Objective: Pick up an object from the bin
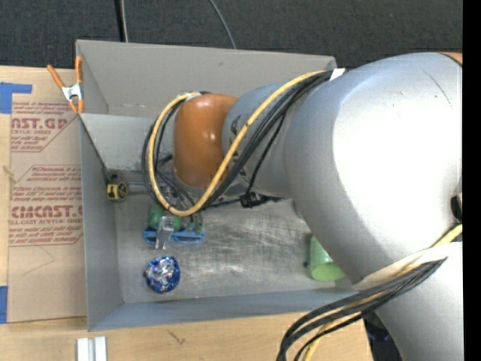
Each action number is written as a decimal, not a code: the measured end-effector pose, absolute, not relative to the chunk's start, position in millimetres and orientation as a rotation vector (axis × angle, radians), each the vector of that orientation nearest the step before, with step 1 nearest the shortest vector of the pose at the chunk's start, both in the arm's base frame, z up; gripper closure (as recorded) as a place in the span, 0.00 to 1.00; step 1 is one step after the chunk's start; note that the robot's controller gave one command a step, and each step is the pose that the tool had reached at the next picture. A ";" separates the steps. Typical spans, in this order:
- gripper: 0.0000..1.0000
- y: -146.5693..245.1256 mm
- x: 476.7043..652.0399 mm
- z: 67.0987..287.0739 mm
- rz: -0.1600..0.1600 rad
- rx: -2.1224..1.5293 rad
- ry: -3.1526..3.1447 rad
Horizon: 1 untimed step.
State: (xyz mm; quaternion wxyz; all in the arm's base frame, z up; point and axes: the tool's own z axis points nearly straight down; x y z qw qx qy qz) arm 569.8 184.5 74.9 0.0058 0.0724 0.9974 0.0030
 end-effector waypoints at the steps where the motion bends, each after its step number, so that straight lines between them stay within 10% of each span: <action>1: 1.00 197.8 562.1 206.5 0.007 0.227 3.125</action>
Offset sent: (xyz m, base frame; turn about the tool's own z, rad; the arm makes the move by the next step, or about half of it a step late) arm -0.0093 0.0115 0.1267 0.0020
